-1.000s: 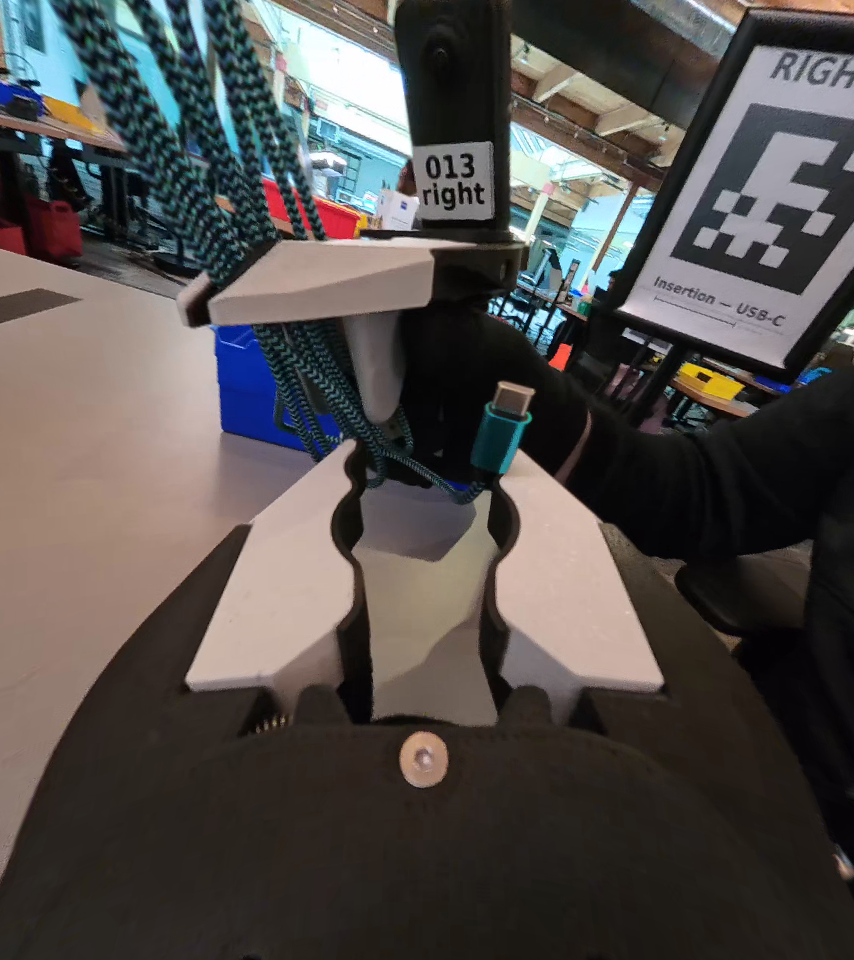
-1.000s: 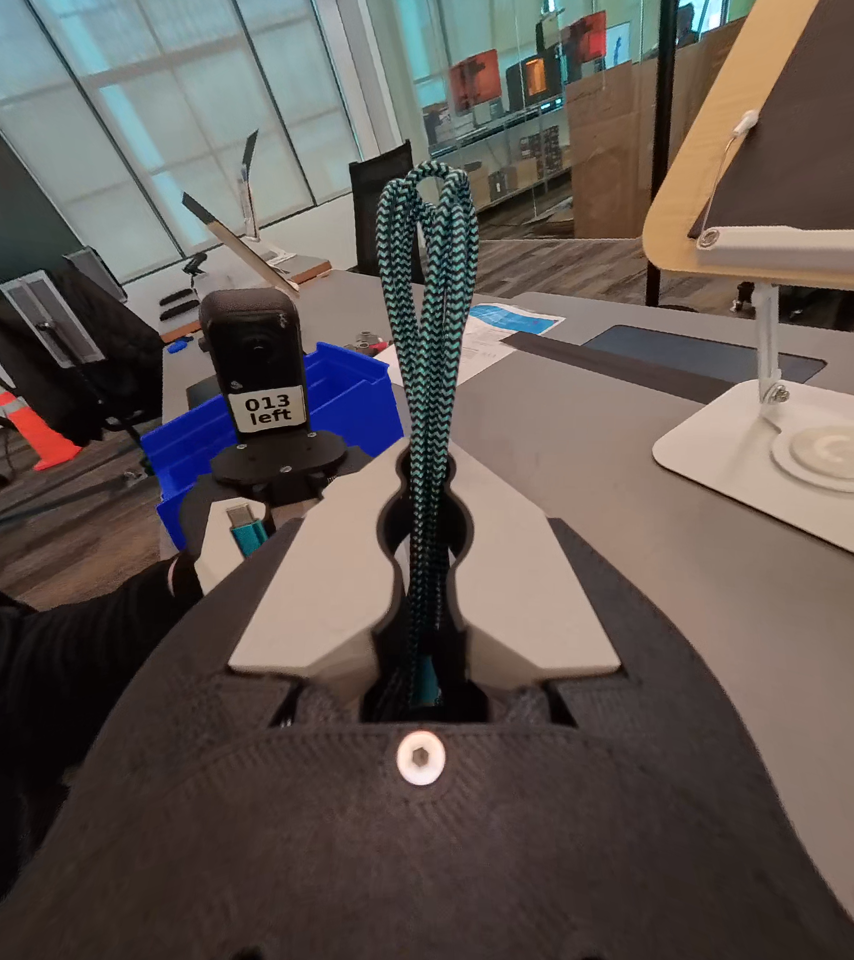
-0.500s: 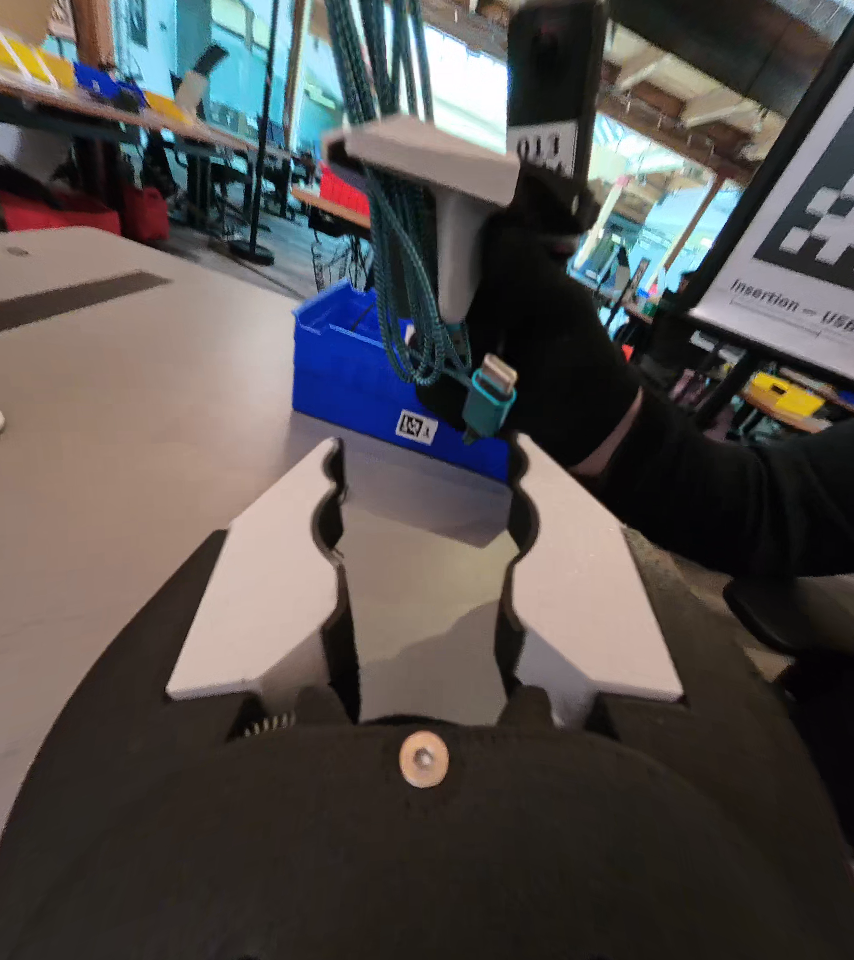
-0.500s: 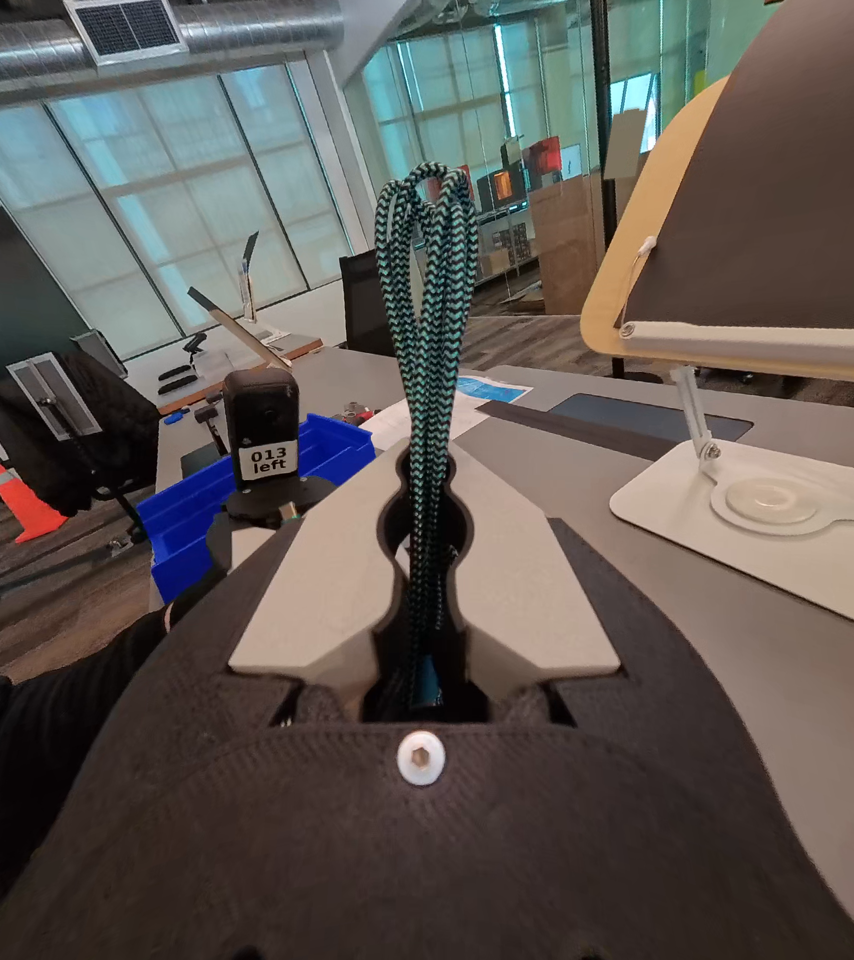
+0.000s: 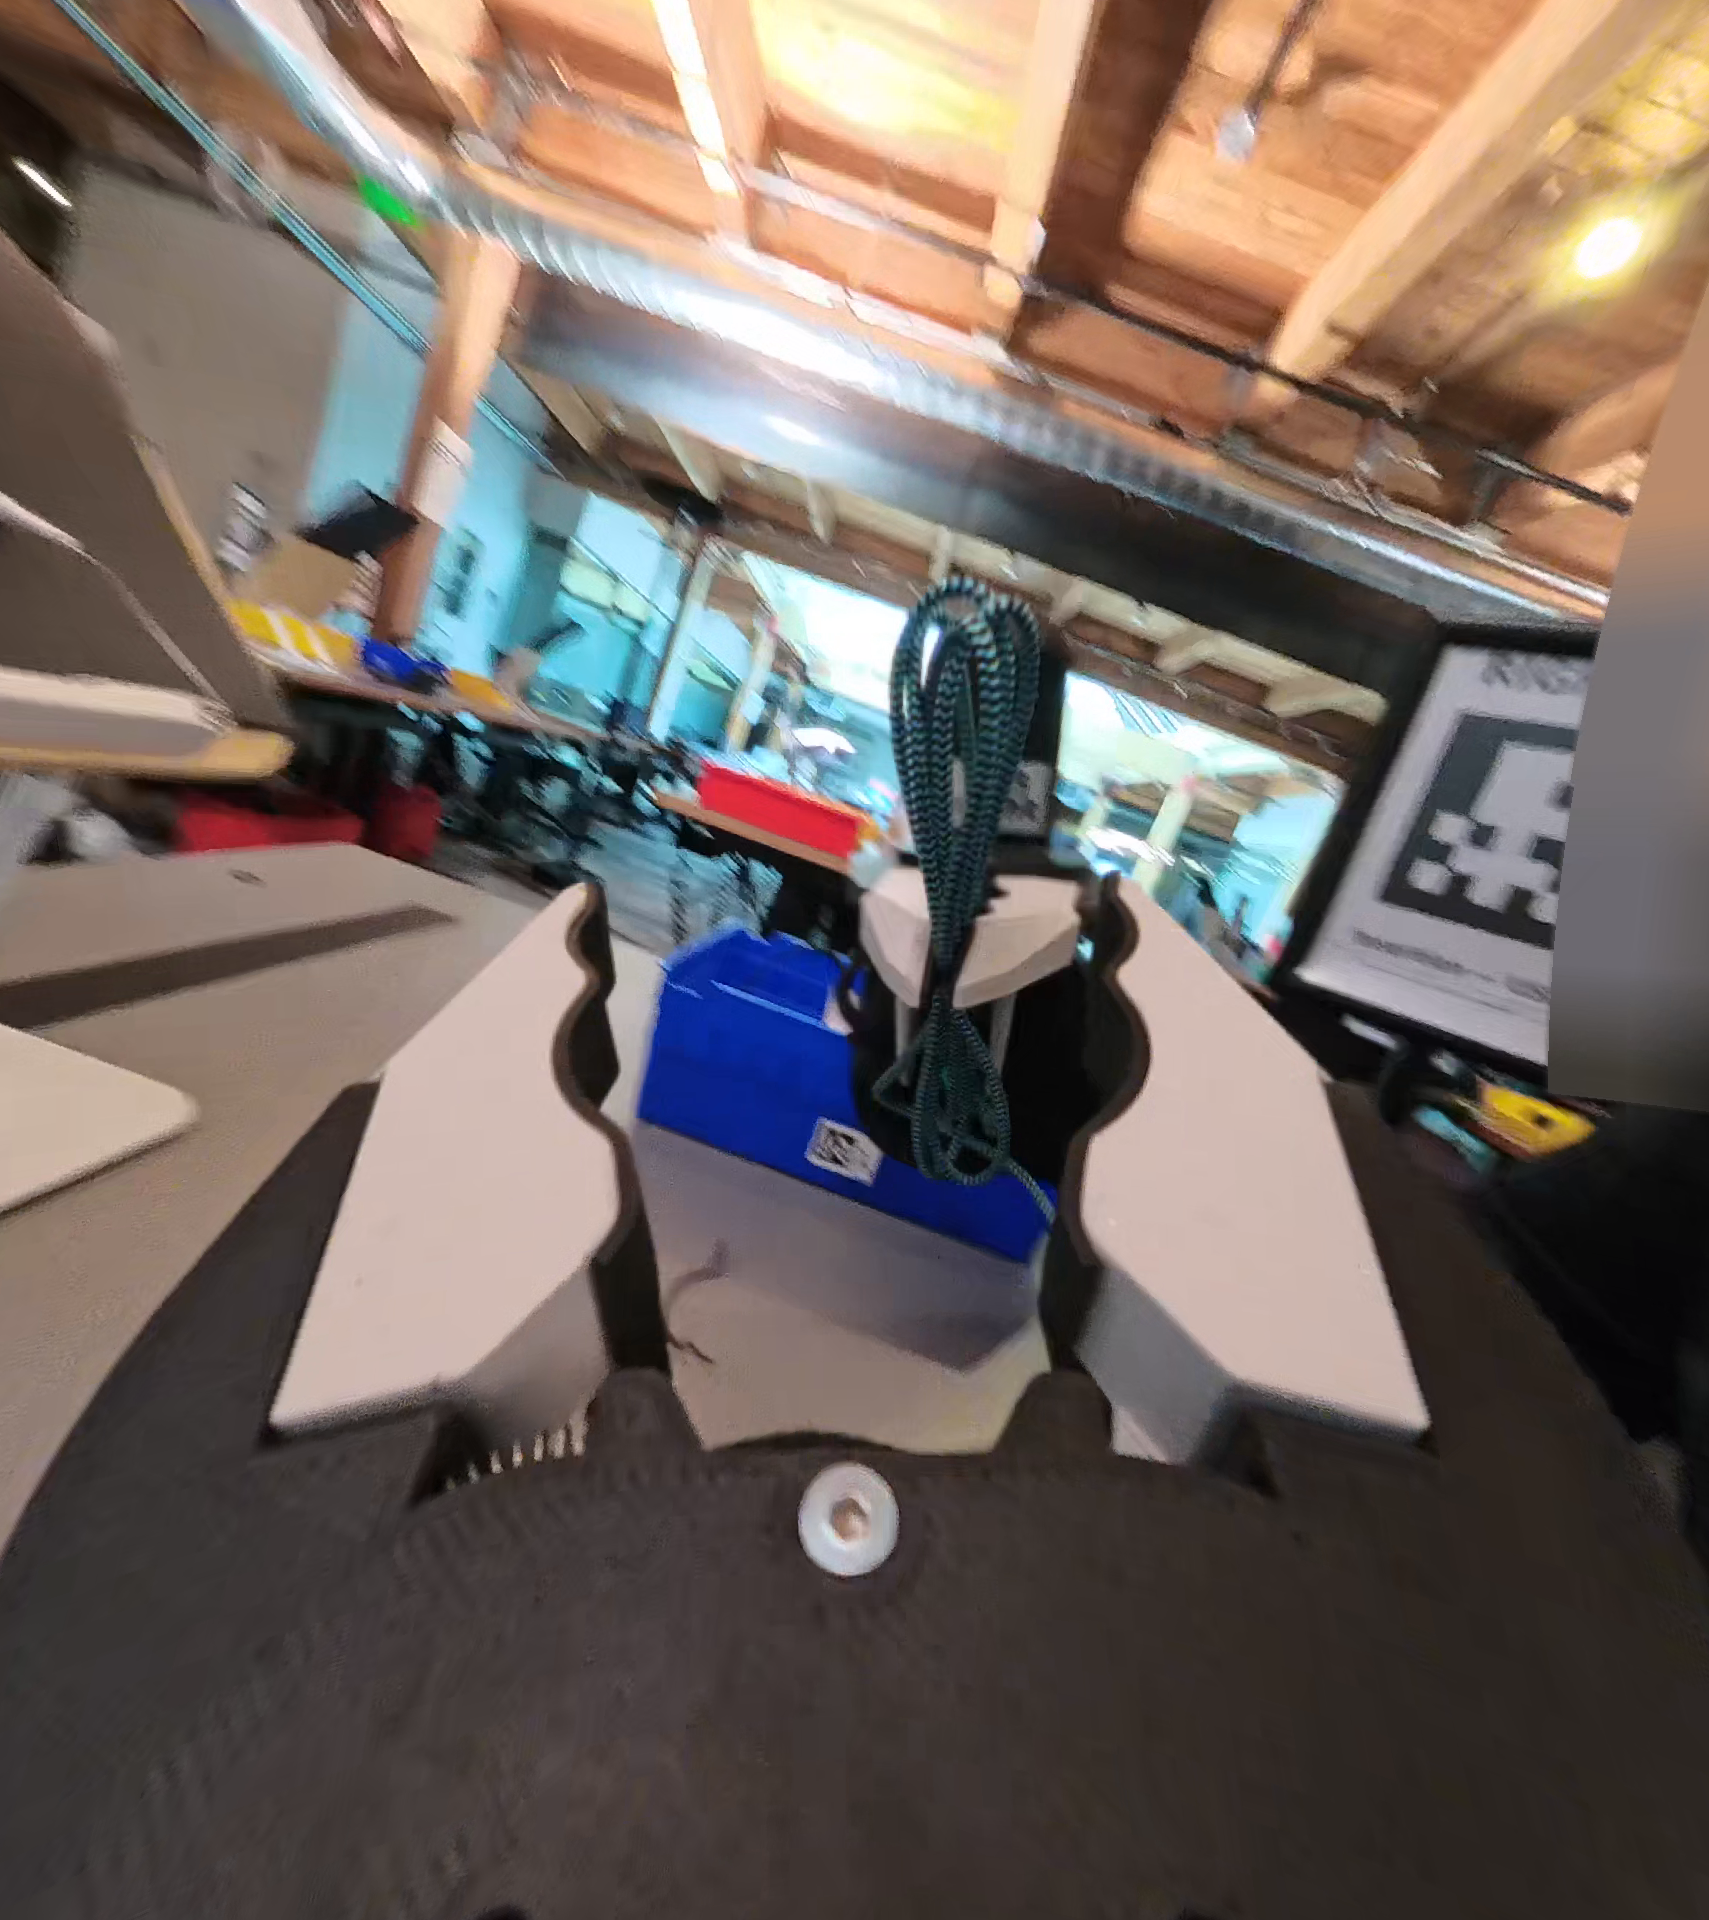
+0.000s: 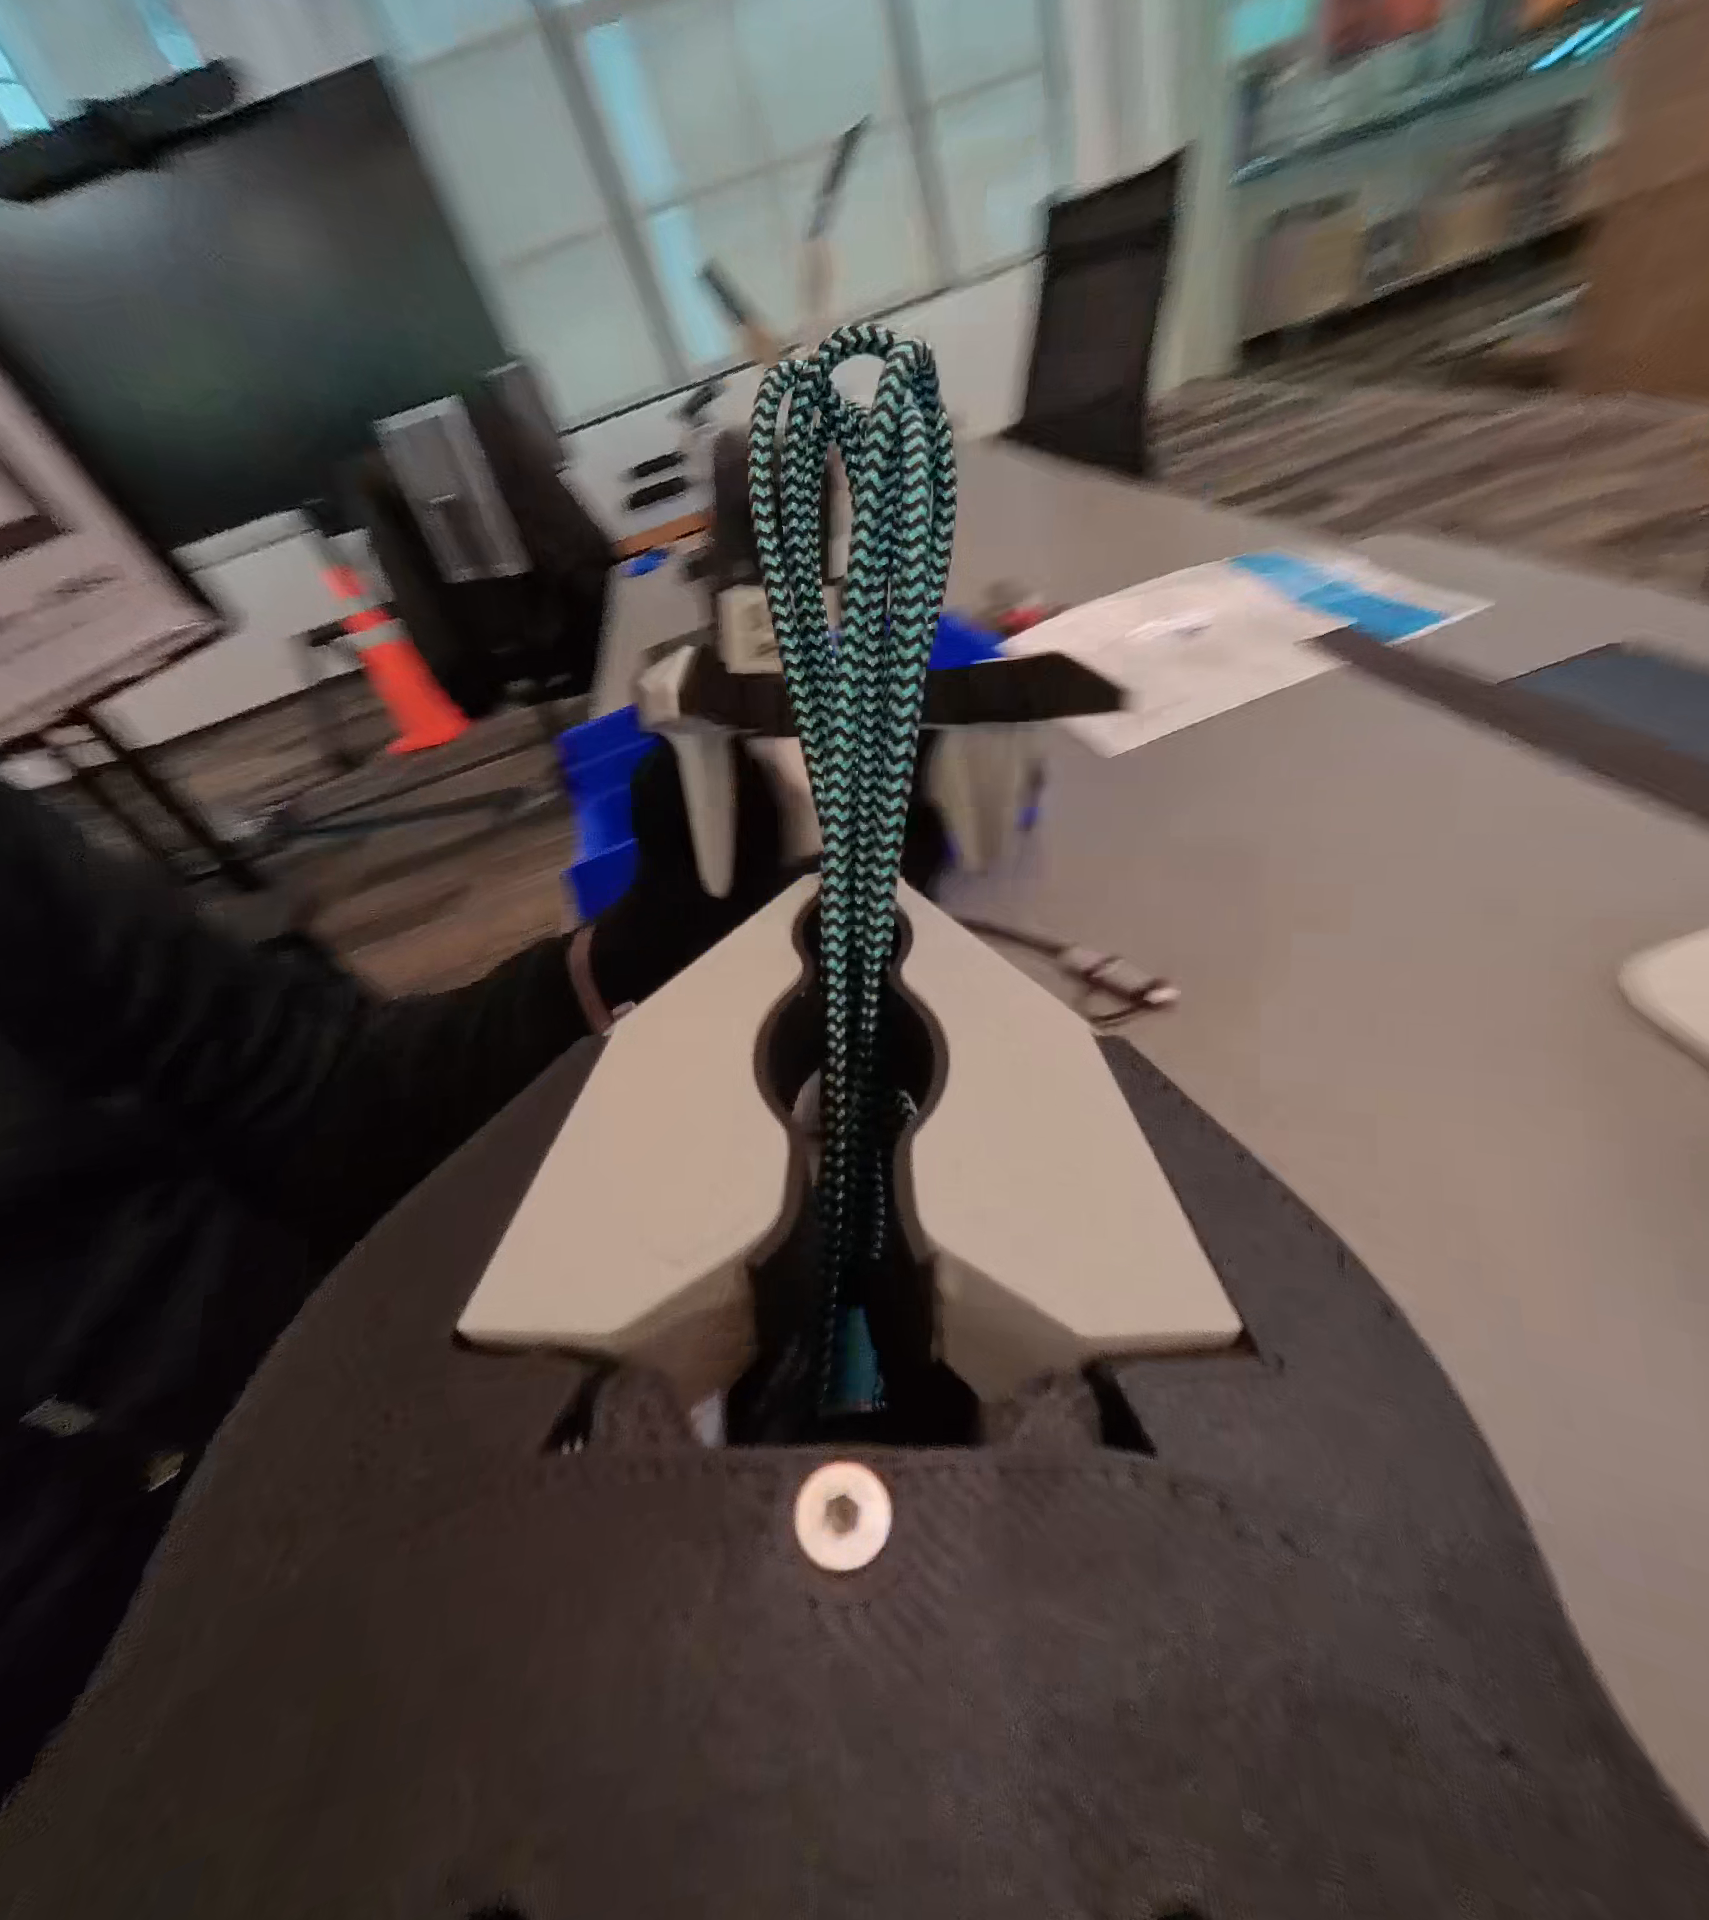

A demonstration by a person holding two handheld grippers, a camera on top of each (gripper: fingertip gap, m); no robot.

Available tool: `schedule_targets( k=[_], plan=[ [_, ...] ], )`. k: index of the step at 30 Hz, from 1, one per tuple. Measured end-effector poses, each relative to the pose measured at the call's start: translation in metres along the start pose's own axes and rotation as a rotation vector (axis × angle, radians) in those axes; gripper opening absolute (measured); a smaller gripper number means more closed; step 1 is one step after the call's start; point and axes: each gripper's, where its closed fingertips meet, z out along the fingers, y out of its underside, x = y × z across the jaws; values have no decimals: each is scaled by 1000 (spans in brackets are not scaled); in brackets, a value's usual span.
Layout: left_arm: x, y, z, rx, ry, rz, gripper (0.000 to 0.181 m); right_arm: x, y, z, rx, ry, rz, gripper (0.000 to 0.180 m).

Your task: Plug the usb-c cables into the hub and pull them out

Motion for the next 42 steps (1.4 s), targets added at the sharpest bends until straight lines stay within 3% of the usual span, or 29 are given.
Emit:
schedule_targets(
  k=[4, 8, 13, 16, 18, 21, 23, 26, 30, 34, 37, 42],
  plan=[
    [30, 36, 20, -172, 135, 71, 91, -30, 18, 15, -68, -287, 145, 2],
    [63, 40, 21, -156, 311, 72, 79, -48, 37, 23, -142, -477, 243, 2],
    [90, 36, 10, -129, 480, 54, 44, -73, 52, 23, -214, -680, 319, 2],
    [97, 36, 6, -128, 521, 65, 16, -81, 57, 27, -253, -708, 319, 3],
    [83, 30, 8, -102, 442, 88, 0, -71, 56, 32, -243, -635, 326, 6],
    [65, 20, 7, -53, 350, 61, 0, -48, 54, 37, -218, -465, 279, 15],
    [51, 13, 6, -12, 273, 47, 0, -26, 53, 38, -213, -281, 209, 34],
    [32, 5, 2, 31, 184, 12, 0, 0, 52, 30, -256, 3, 18, 48],
    [17, 3, 3, 57, 94, -16, 0, 21, 55, 22, -424, 351, -284, 74],
    [11, 8, 8, 55, 42, -22, 0, 27, 76, 31, -580, 473, -400, 80],
    [8, 14, 12, 37, 13, -24, 0, 30, 87, 37, -634, 504, -450, 64],
    [5, 17, 15, 41, 5, -62, 0, 43, 97, 41, -645, 566, -494, 4]
  ],
)
